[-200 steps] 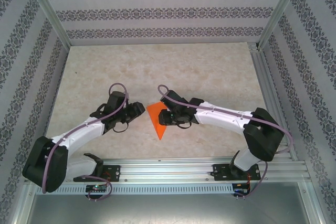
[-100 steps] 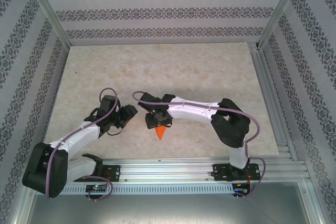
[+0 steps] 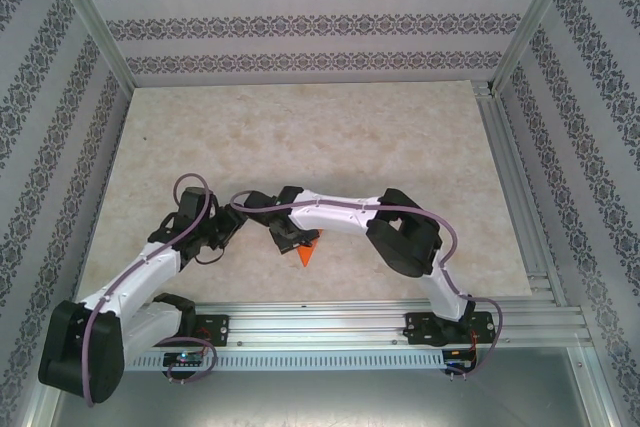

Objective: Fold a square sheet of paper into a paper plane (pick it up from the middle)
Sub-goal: Turn over the paper at the center of the table.

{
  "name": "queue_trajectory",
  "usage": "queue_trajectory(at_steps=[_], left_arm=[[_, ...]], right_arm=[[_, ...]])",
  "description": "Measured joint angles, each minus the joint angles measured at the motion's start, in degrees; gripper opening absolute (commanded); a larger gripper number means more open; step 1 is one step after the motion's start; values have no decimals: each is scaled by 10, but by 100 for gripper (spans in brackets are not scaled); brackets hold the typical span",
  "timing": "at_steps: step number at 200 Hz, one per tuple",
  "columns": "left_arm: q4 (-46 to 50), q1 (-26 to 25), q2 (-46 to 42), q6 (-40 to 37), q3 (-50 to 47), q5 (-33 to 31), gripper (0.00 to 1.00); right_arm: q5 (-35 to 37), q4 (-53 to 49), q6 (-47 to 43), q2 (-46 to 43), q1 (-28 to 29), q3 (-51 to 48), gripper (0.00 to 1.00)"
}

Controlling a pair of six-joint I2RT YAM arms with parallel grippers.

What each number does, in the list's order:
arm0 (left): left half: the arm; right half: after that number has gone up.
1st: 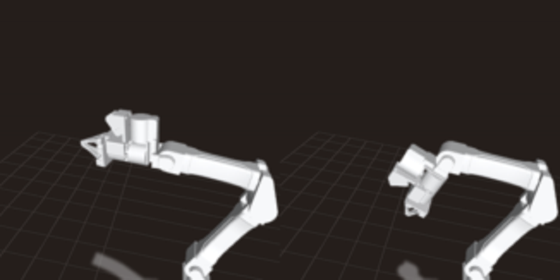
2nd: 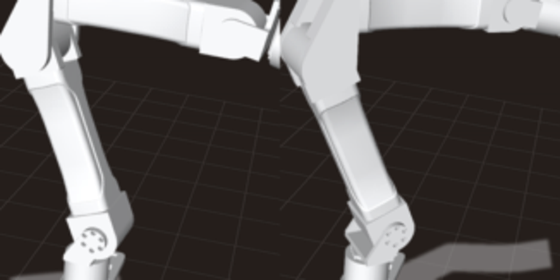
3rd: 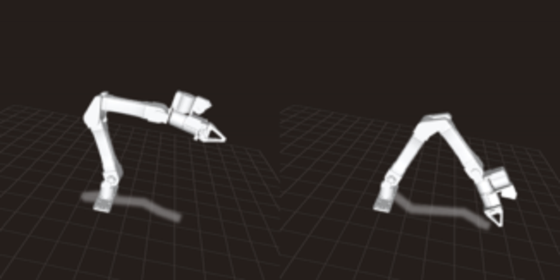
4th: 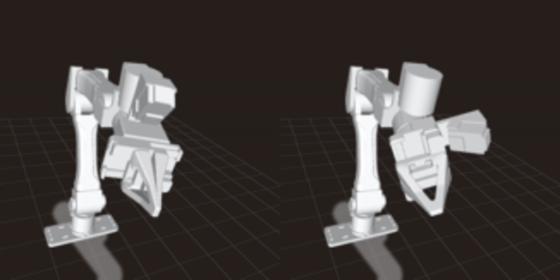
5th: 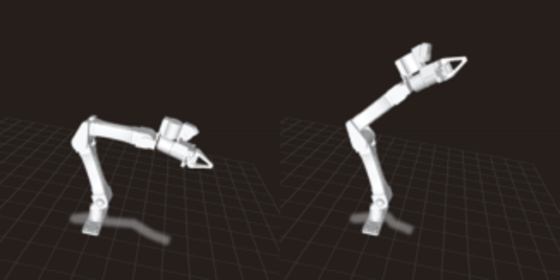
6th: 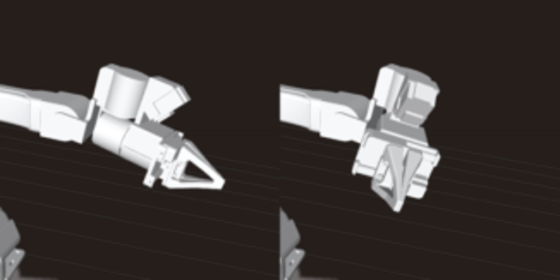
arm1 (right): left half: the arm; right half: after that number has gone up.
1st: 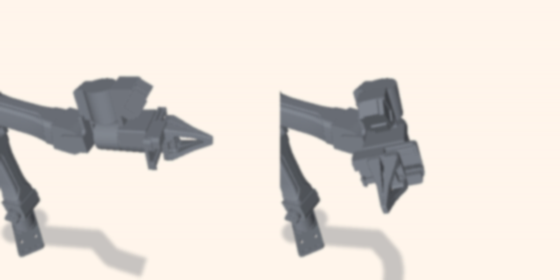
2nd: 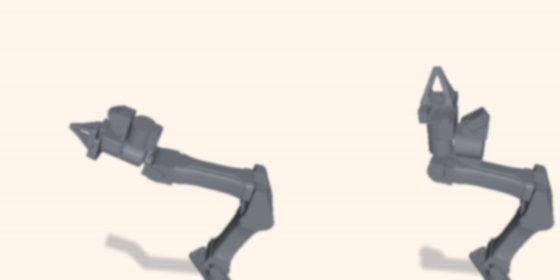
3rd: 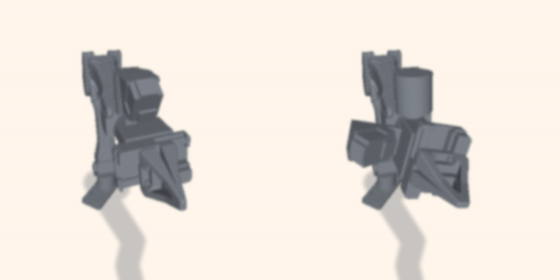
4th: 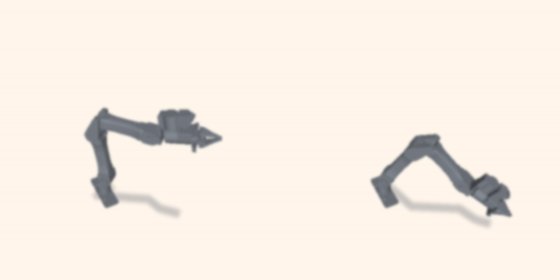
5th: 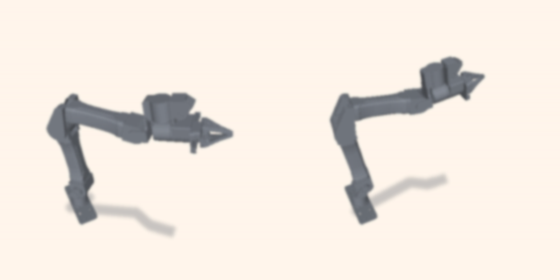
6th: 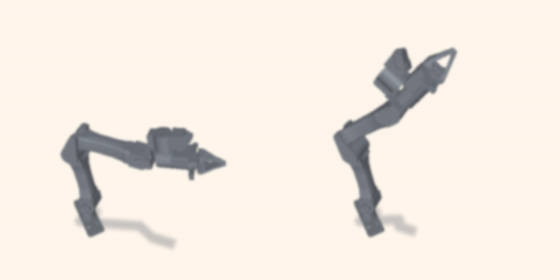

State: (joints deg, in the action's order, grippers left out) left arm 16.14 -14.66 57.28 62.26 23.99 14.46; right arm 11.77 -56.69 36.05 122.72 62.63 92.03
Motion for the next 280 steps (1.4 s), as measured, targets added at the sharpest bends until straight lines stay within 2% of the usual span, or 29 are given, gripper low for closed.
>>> queue_trajectory(at_steps=[40, 90, 118, 132, 218, 248, 280], left_arm=[[20, 0, -26, 0, 0, -11, 59], [31, 0, -27, 0, 0, -15, 60], [33, 0, -28, 0, 0, -15, 61], [33, 0, -29, 0, 0, -15, 62], [39, 0, -29, 0, 0, -15, 63], [42, 0, -29, -1, 0, -15, 63], [45, 0, -28, -4, 0, -11, 64]], right_arm=[[12, -10, 0, 7, 0, 3, 43], [32, -19, -1, 7, 0, 4, 26], [42, -21, -3, 7, 0, 5, 21], [49, -23, -3, 7, 0, 5, 14], [76, -21, -22, -23, -2, 0, 7], [72, 9, -24, -96, -17, -42, 6], [3, 92, -15, -214, -63, -140, 8]])
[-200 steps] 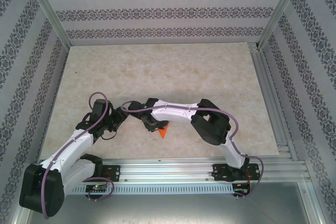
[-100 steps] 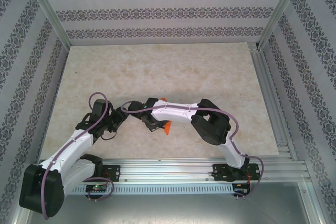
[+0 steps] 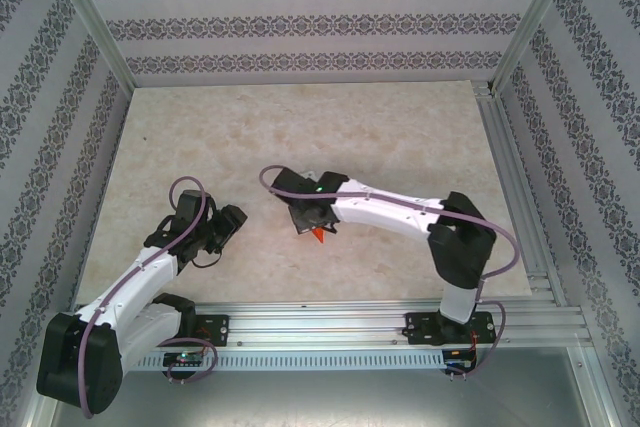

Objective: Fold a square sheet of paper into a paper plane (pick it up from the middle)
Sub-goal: Turn over the paper at the center of the table.

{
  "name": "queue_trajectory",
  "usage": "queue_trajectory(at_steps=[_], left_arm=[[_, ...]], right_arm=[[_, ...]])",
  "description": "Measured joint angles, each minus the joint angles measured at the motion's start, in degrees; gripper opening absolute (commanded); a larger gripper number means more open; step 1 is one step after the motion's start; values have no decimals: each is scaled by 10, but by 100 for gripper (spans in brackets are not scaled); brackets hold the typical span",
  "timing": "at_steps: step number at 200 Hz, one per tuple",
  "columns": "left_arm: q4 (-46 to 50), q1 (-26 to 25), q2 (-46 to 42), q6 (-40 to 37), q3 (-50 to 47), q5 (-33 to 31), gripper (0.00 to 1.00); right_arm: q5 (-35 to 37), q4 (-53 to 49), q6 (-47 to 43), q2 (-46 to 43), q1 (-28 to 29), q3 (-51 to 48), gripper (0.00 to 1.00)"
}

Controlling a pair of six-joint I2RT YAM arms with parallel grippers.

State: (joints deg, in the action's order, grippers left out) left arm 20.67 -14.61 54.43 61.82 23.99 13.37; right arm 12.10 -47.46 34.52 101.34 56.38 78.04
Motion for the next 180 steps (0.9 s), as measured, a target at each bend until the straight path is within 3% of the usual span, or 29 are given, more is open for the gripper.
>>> queue_trajectory(at_steps=[46, 90, 107, 165, 180], left_arm=[[-10, 0, 16, -13, 6, 33, 64], [-36, -5, 56, -36, 43, 70, 64], [-42, -16, 78, -47, 62, 79, 63], [-48, -51, 127, -76, 112, 86, 61], [-47, -51, 127, -83, 112, 80, 60]], right_arm=[[-173, 246, 87, -149, -110, -251, 12], [-278, 403, 165, -166, -162, -408, 16], [-288, 417, 179, -176, -177, -436, 27], [-271, 338, 134, -273, -204, -412, 35], [-254, 305, 107, -304, -204, -389, 42]])
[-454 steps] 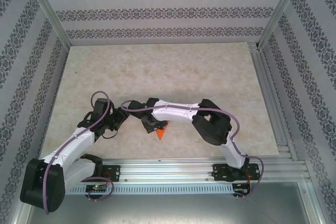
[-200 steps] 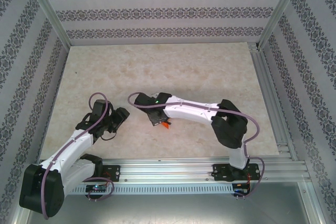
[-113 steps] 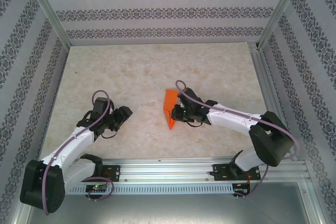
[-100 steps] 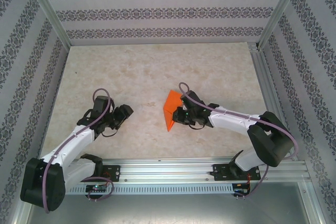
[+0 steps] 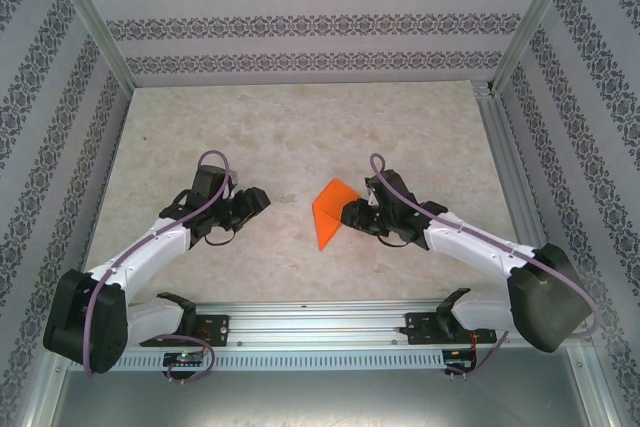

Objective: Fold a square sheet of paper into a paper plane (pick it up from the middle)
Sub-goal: Turn over the paper at the center of the table, then rotate the paper at the center of the table.

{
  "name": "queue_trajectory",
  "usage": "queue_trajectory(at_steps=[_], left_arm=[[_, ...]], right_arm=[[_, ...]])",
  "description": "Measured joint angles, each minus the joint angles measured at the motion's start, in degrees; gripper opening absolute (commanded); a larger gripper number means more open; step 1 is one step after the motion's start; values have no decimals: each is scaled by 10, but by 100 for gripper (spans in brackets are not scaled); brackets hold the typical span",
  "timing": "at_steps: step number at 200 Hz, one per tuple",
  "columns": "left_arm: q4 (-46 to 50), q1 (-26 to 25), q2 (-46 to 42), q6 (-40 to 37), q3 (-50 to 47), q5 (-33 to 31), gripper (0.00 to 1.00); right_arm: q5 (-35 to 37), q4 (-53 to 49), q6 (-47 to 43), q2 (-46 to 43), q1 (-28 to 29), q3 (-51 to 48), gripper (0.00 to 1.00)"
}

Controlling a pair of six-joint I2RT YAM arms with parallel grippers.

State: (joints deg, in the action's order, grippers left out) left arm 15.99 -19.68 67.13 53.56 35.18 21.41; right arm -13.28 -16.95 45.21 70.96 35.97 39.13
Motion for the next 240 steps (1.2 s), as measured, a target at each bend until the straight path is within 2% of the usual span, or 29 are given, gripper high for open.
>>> queue_trajectory(at_steps=[32, 52, 55, 60, 62, 106, 132, 167, 177, 190, 204, 223, 240], left_arm=[[17, 0, -16, -21, 6, -24, 59], [29, 0, -53, -37, 17, -42, 61], [30, 0, -62, -40, 19, -45, 62], [30, 0, -73, -44, 21, -51, 63], [30, 0, -78, -46, 22, -54, 64], [30, 0, -141, -83, 33, -88, 70], [27, 0, -141, -88, 26, -91, 74], [15, 0, -108, -89, 19, -81, 74], [5, 0, -89, -83, 17, -71, 74], [-11, 0, -65, -76, 14, -58, 74], [-26, 0, -41, -68, 12, -43, 74], [-46, 0, -4, -65, 12, -23, 74], [-63, -7, 41, -64, 18, -3, 72]], right_arm=[[43, -37, -59, -62, 0, 49, 60], [45, -35, -83, -93, -17, 54, 71], [42, -35, -85, -96, -23, 54, 77], [41, -33, -84, -98, -34, 54, 95], [39, -32, -86, -99, -37, 53, 97], [-22, 37, -35, -75, -135, 17, 98], [-60, 59, -10, -18, -144, 13, 87], [-77, 61, -7, 57, -74, 44, 62], [-78, 56, -9, 75, -52, 63, 60], [-75, 47, -14, 92, -28, 87, 51], [-72, 45, -15, 110, -7, 108, 48], [-72, 47, -15, 131, 9, 115, 37], [-73, 46, -14, 155, 12, 114, 32]])
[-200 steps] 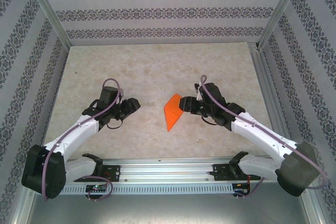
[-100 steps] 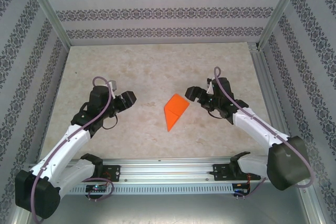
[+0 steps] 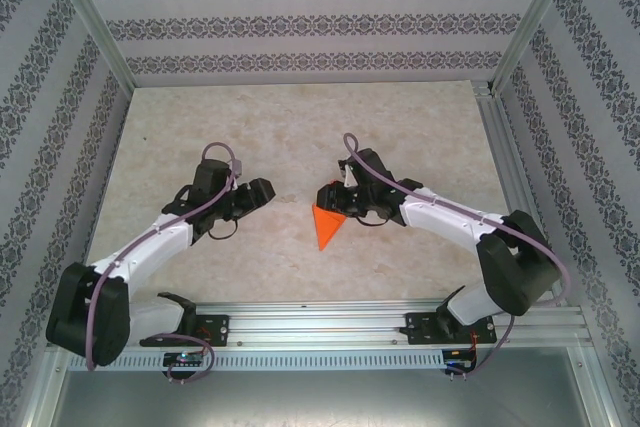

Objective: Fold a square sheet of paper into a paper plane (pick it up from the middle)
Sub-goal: Rotate the paper at the center of the table.

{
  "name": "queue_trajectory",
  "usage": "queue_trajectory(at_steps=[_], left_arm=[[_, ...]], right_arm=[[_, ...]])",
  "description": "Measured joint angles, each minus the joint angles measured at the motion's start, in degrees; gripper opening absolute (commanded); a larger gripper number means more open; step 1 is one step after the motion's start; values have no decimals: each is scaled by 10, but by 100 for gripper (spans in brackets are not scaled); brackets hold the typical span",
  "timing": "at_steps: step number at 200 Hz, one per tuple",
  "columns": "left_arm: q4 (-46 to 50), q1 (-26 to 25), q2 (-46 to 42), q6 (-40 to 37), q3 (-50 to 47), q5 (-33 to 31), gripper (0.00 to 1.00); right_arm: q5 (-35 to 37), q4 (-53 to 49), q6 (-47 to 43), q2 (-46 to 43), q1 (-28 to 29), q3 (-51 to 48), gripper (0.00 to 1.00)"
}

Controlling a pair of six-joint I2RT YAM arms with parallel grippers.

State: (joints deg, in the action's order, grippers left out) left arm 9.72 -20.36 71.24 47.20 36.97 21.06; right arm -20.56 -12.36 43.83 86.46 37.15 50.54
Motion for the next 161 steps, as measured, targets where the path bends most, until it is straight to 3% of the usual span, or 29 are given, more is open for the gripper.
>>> queue_trajectory(at_steps=[22, 37, 66, 109, 161], left_arm=[[-11, -23, 65, 1, 20, 15, 70], [-14, -40, 105, 3, 42, 25, 62], [-17, -68, 200, 0, 118, 44, 51], [-8, -100, 305, -3, 216, 53, 50], [-2, -105, 330, -2, 226, 58, 51]], right_arm=[[-8, 7, 2, 31, 0, -5, 27], [-17, 21, 5, 48, 0, -16, 20], [-25, 41, 12, 68, -4, -36, 15], [-36, 64, 12, 103, -9, -39, 10], [-39, 74, 11, 107, -21, -61, 12]])
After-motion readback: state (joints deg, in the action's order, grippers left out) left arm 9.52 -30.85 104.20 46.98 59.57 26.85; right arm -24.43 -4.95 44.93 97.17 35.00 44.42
